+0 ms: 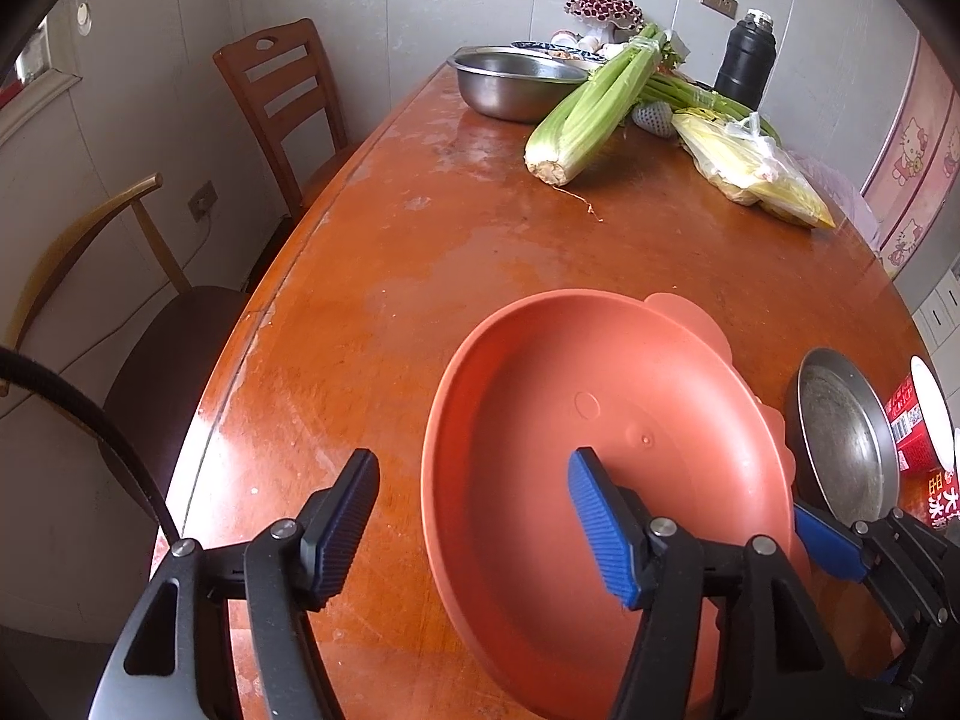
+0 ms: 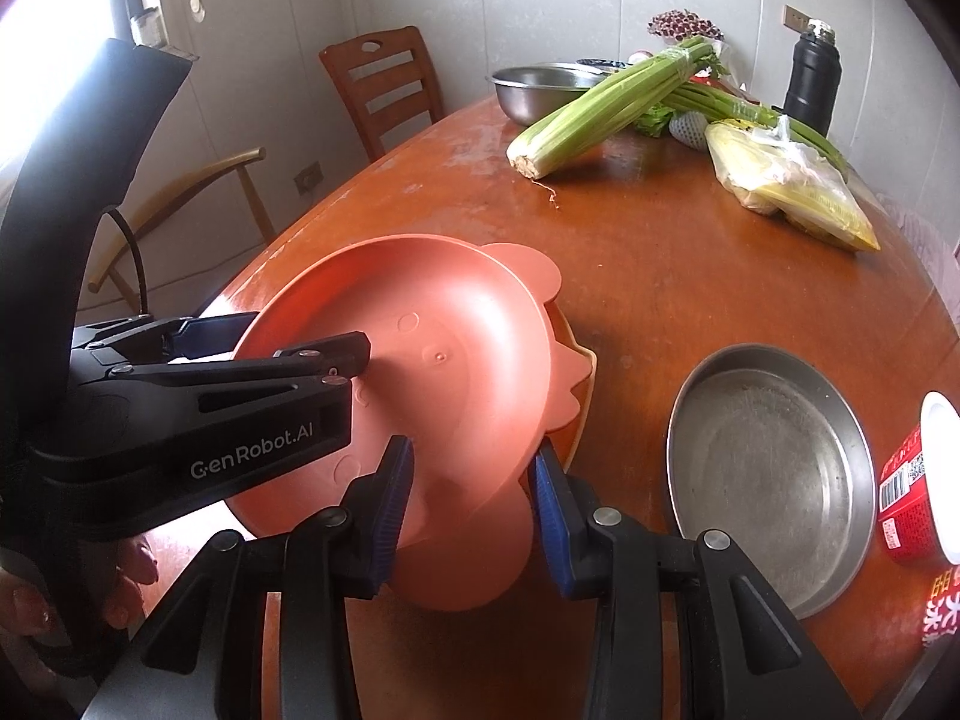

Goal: Organize plates and bowls
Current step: 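Lower the orange plate onto the yellow plate and open the left tool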

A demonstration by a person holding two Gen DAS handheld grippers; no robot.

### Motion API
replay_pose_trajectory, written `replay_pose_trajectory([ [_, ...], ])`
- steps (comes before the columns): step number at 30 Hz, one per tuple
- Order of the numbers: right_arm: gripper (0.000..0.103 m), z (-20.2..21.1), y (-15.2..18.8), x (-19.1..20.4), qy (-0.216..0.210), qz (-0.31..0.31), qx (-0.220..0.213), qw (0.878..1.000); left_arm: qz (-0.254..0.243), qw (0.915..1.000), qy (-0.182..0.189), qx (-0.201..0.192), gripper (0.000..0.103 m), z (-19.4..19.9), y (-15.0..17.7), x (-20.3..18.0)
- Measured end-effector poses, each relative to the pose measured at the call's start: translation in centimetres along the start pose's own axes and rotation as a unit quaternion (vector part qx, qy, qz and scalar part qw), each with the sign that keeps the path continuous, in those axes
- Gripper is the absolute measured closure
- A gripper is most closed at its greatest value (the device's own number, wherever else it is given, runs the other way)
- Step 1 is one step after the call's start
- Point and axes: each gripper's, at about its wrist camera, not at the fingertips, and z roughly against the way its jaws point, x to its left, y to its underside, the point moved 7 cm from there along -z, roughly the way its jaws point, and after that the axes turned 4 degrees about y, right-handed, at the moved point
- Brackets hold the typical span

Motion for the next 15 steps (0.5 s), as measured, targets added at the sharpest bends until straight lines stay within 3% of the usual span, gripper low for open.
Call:
replay_pose_trajectory([
  [15, 0.062, 0.7, 0.9, -0.5, 0.006, -0.004, 0.009, 1.000, -0.019, 0.9998, 0.005, 0.005, 0.038, 0.2, 0.6, -1.4],
])
